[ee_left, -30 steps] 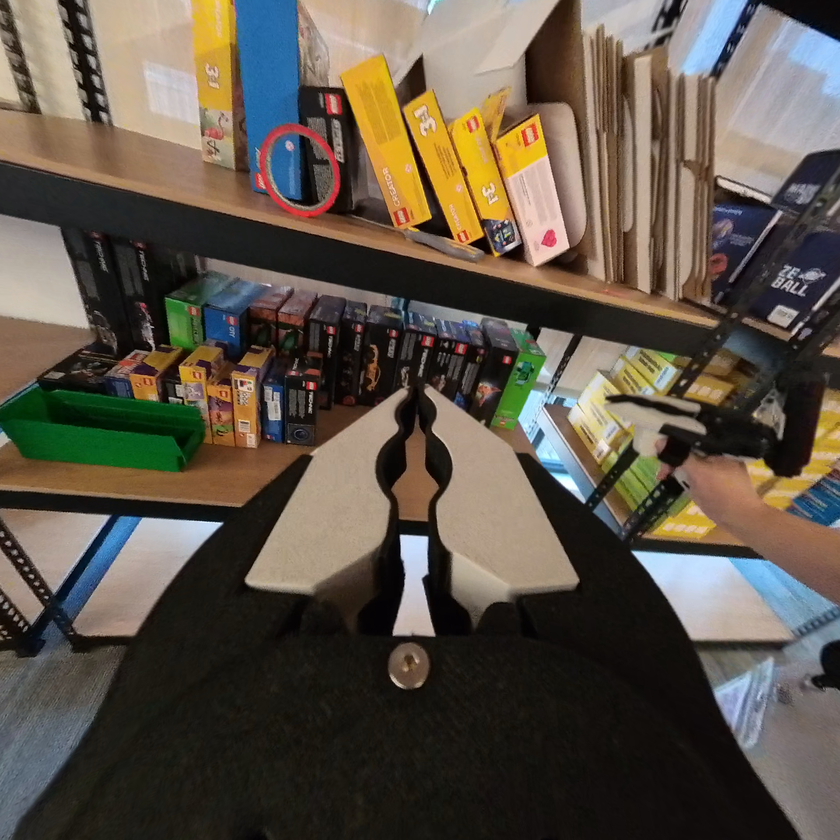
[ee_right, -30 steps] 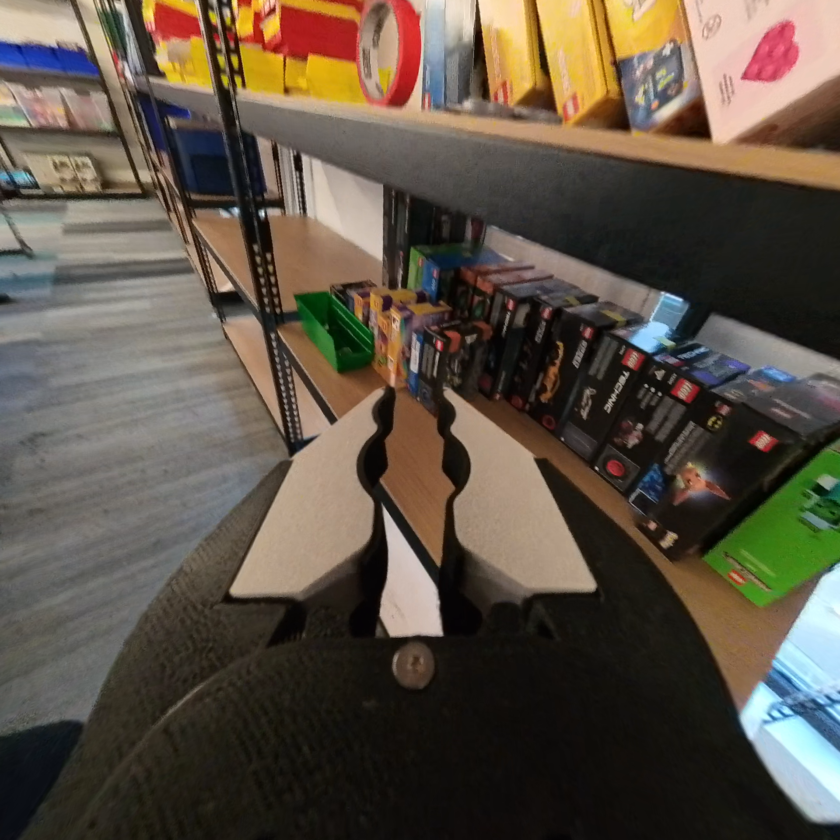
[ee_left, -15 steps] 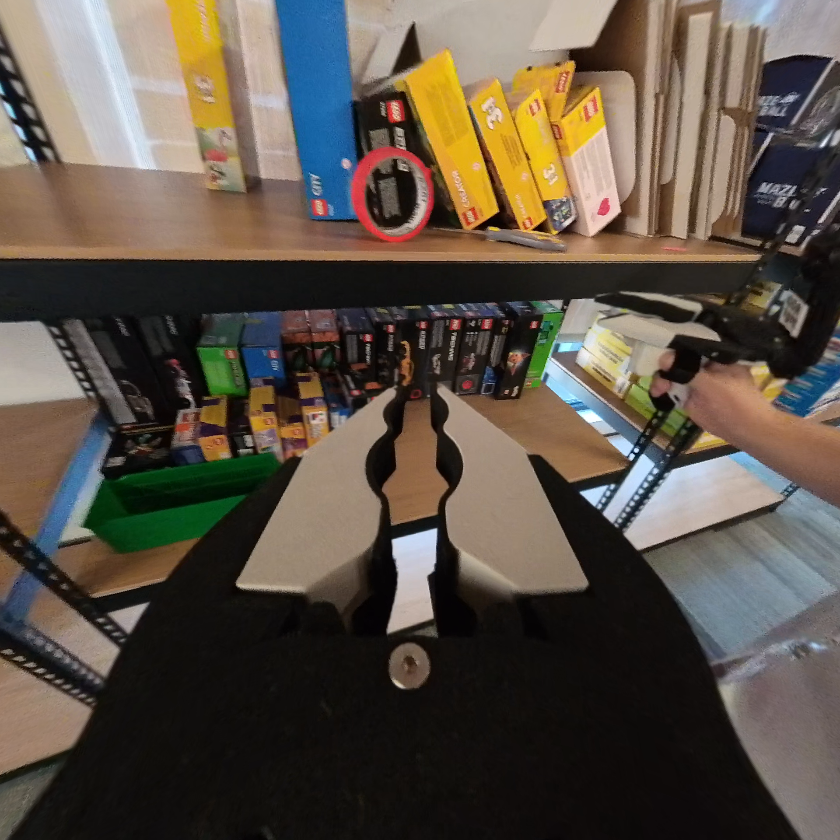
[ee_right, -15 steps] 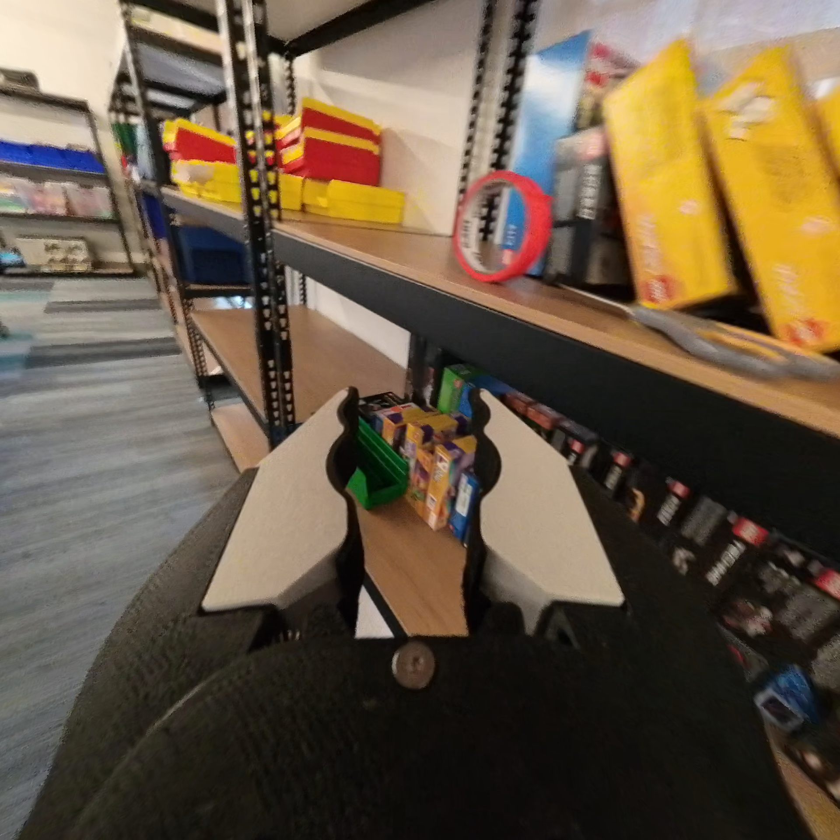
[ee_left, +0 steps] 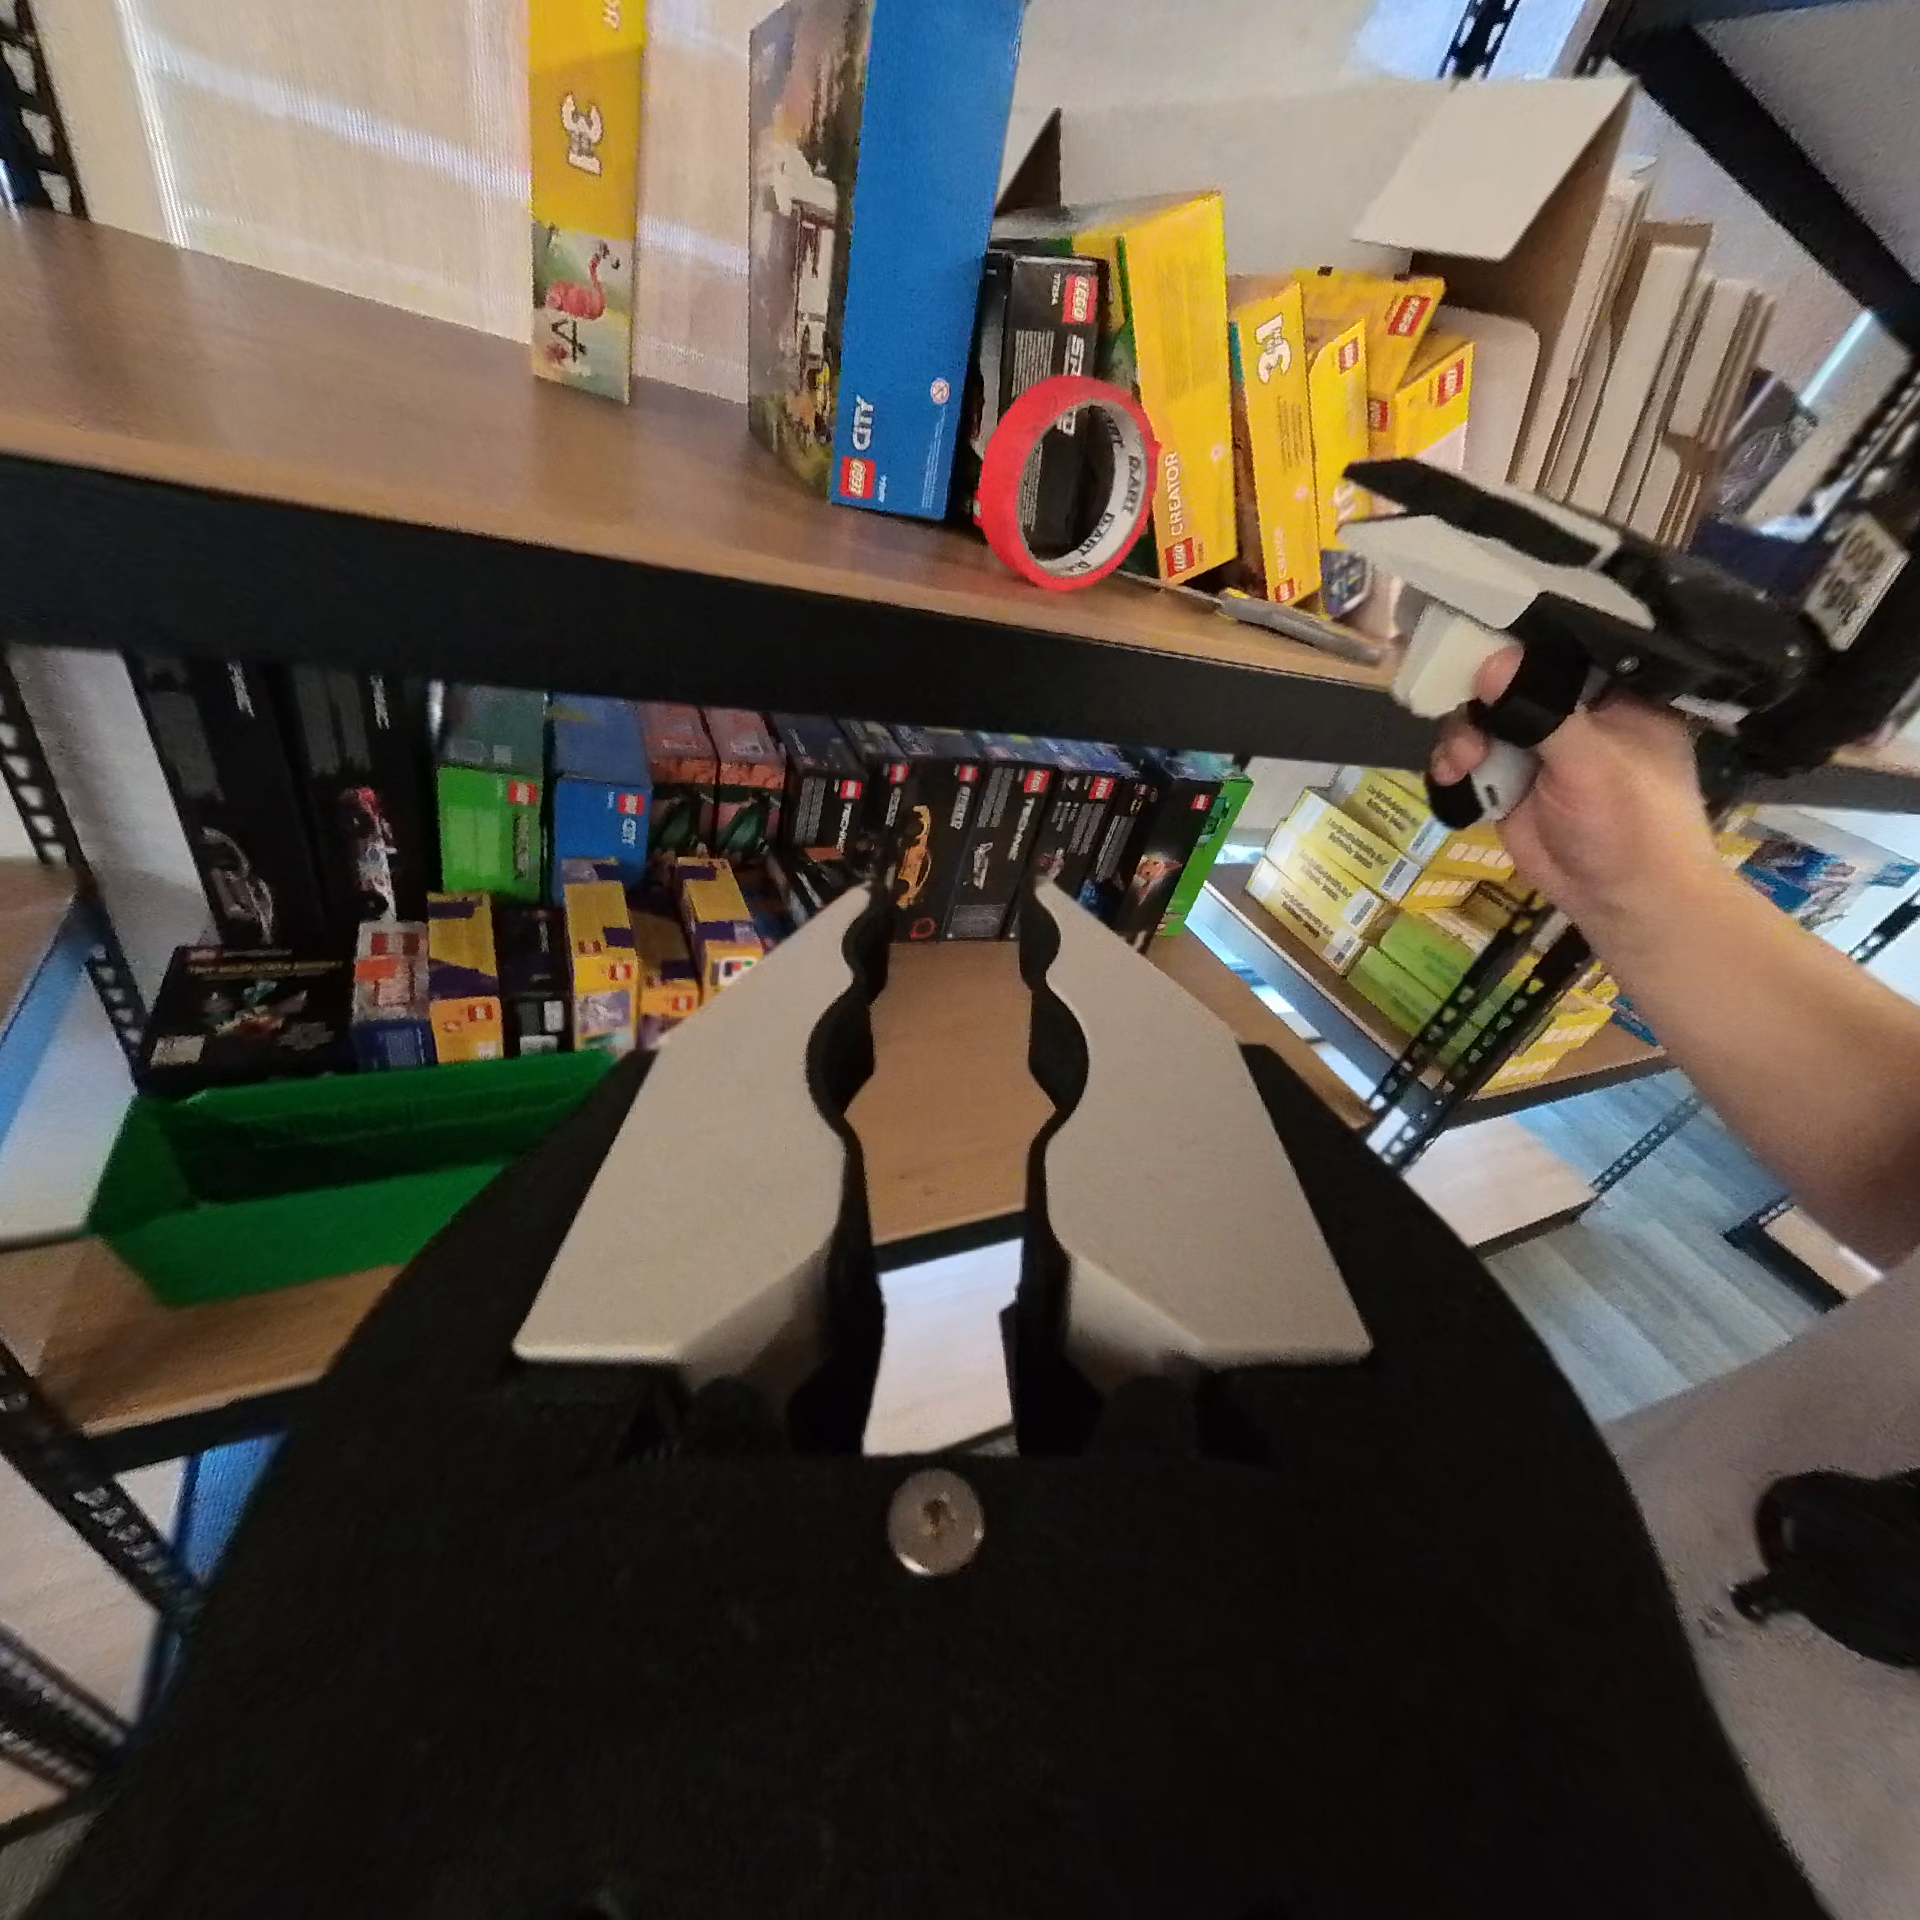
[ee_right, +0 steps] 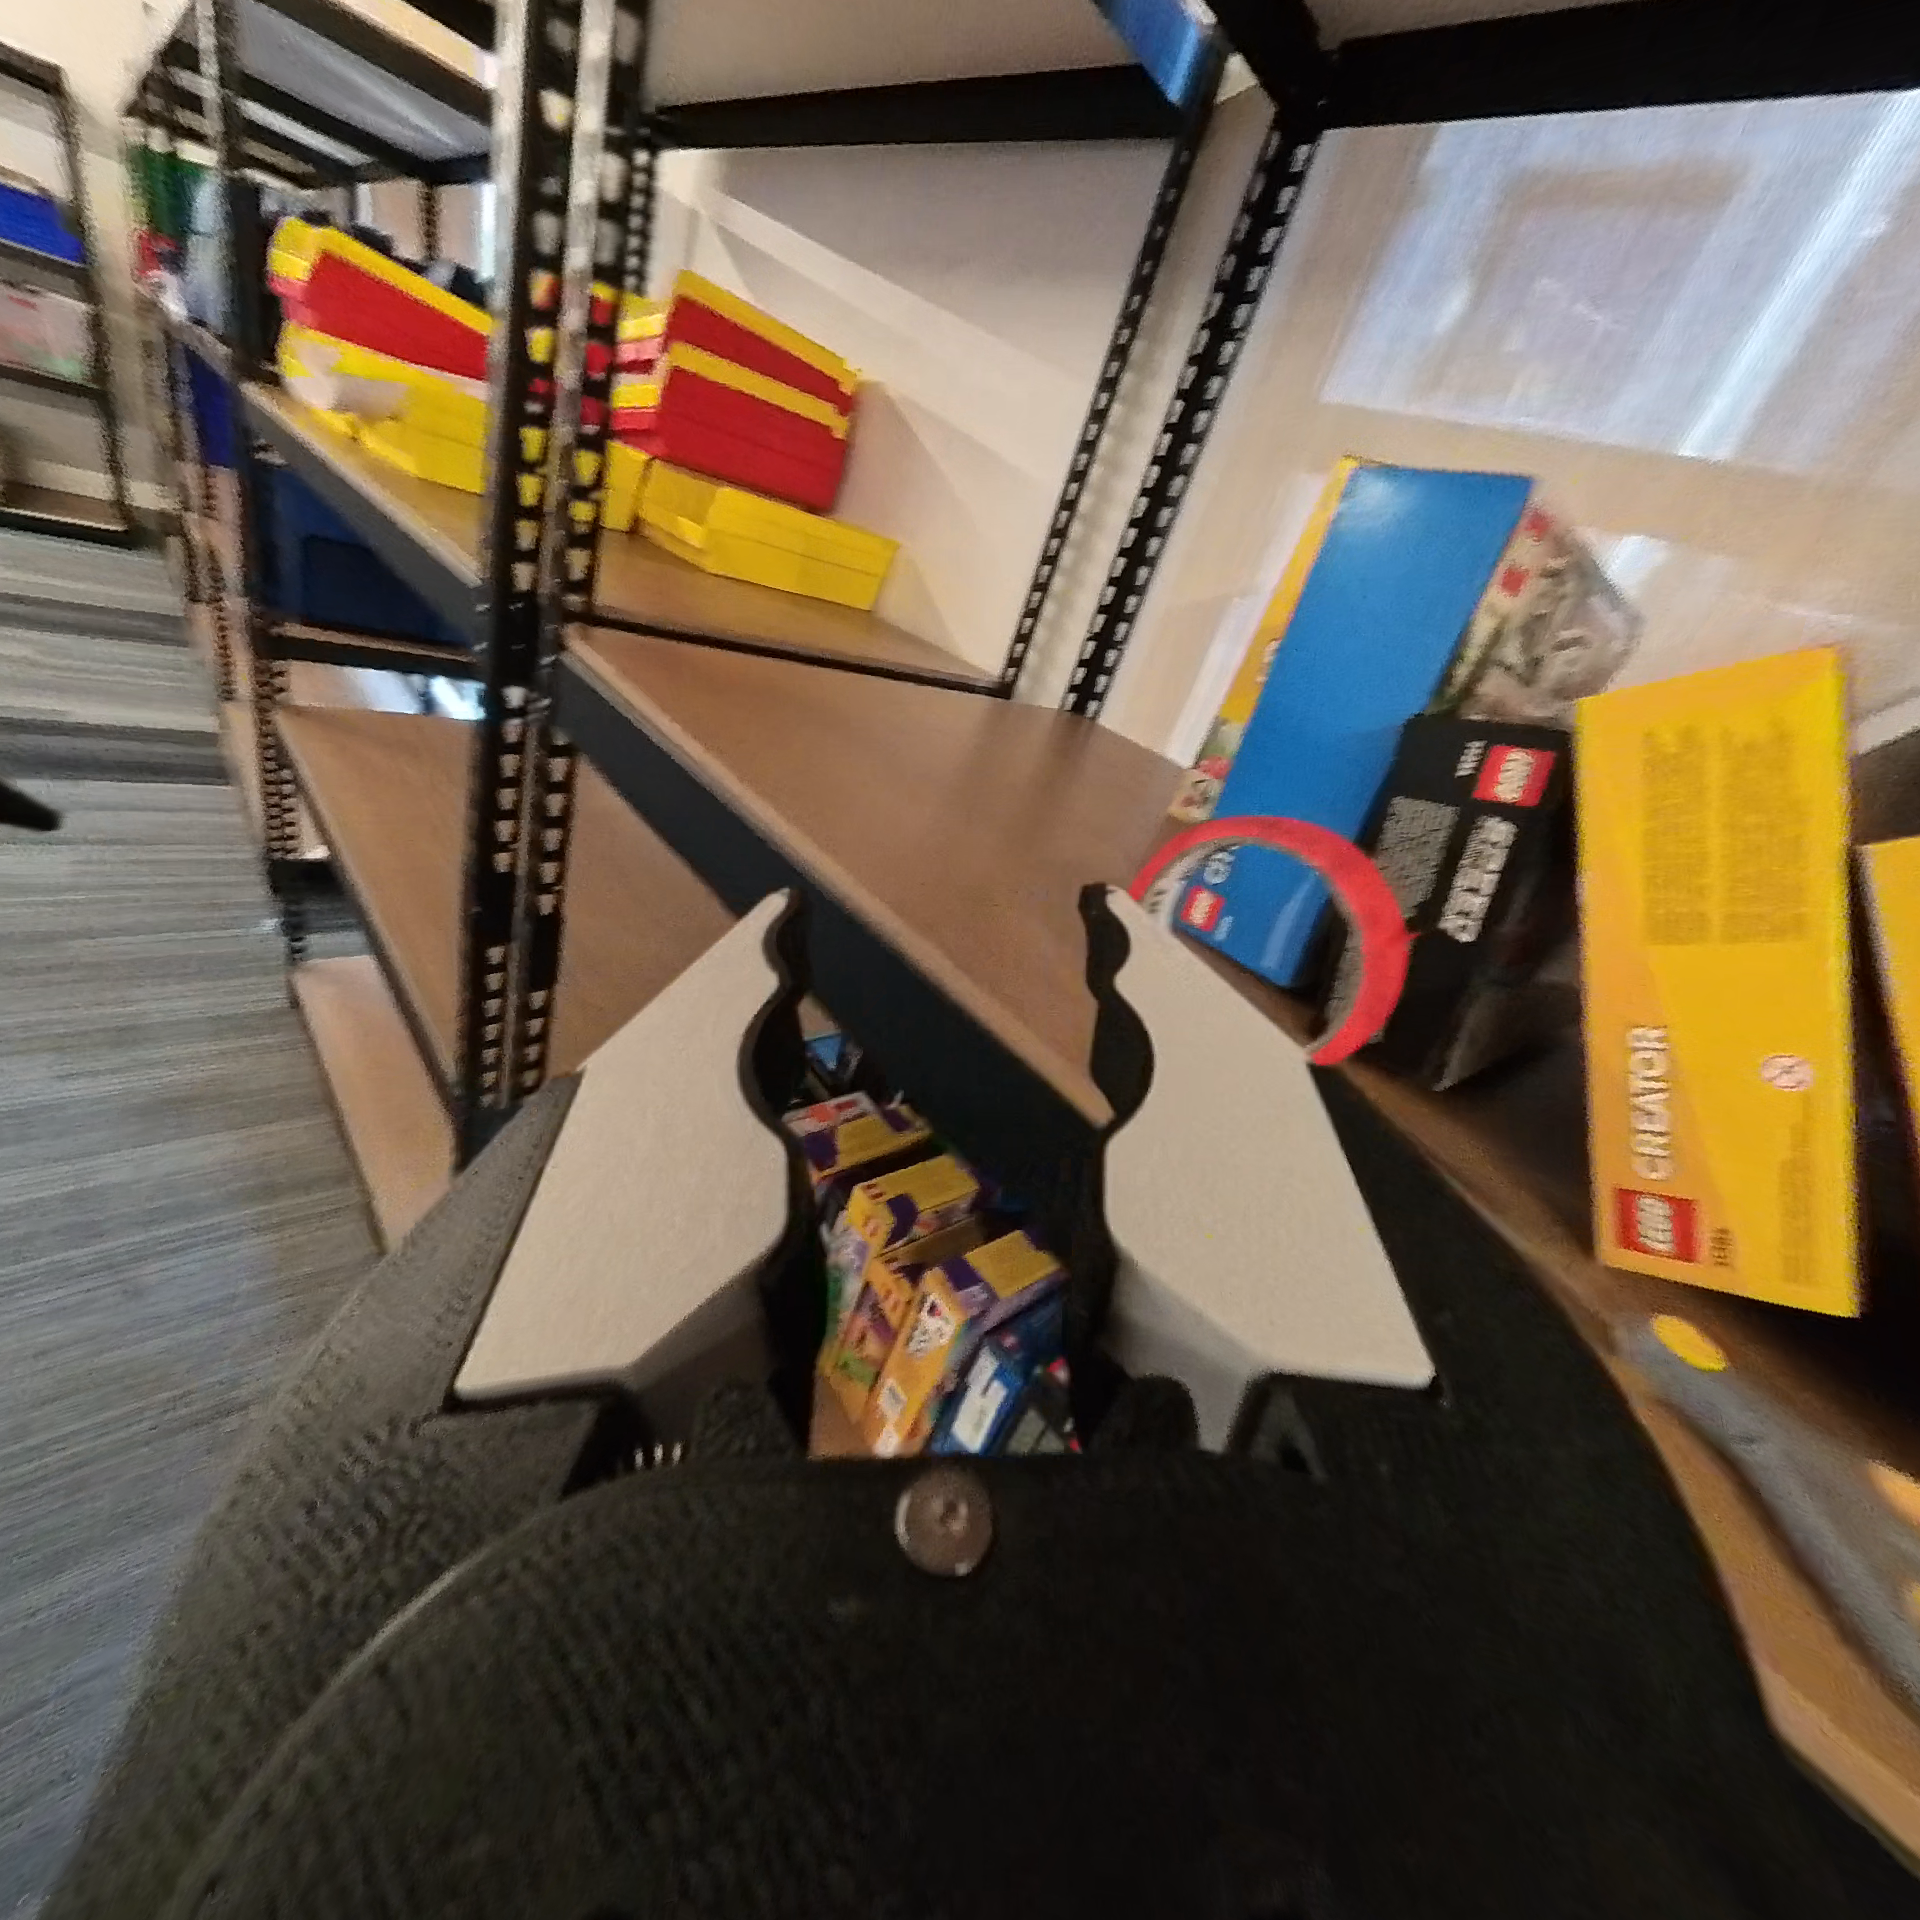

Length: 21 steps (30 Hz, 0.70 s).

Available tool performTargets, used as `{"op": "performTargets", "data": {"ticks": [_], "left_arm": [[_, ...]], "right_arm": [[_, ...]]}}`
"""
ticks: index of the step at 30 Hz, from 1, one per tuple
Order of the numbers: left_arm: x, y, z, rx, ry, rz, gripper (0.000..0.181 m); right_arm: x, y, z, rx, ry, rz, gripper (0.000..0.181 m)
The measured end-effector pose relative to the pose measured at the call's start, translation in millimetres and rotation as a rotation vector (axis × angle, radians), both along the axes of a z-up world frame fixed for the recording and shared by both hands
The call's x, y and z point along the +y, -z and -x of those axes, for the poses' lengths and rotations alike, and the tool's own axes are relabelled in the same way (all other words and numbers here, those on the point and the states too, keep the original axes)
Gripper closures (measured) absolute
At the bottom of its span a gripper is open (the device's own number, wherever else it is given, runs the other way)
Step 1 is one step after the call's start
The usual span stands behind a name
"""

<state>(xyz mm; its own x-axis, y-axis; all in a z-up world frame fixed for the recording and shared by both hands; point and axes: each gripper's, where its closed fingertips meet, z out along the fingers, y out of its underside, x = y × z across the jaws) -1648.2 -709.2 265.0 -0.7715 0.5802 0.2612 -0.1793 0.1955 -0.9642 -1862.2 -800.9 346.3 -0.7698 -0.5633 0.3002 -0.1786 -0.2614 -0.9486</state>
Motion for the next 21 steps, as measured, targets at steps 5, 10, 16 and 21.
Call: {"op": "performTargets", "data": {"ticks": [5,10,16,21], "left_arm": [[-44,-14,-10,-0.106,-0.033,0.026,0.154],[-87,-18,-21,-0.095,-0.032,0.013,0.154],[-138,-17,-35,-0.029,-0.019,-0.011,0.155],[-175,-27,-52,-0.097,0.078,0.024,0.155]], "right_arm": [[-56,-48,16,-0.075,0.135,0.006,0.119],[-114,-89,-4,-0.002,0.164,0.028,0.107],[-151,-124,-58,-0.025,0.104,0.029,0.108],[-220,-149,-123,0.037,0.168,0.122,0.100]]}}
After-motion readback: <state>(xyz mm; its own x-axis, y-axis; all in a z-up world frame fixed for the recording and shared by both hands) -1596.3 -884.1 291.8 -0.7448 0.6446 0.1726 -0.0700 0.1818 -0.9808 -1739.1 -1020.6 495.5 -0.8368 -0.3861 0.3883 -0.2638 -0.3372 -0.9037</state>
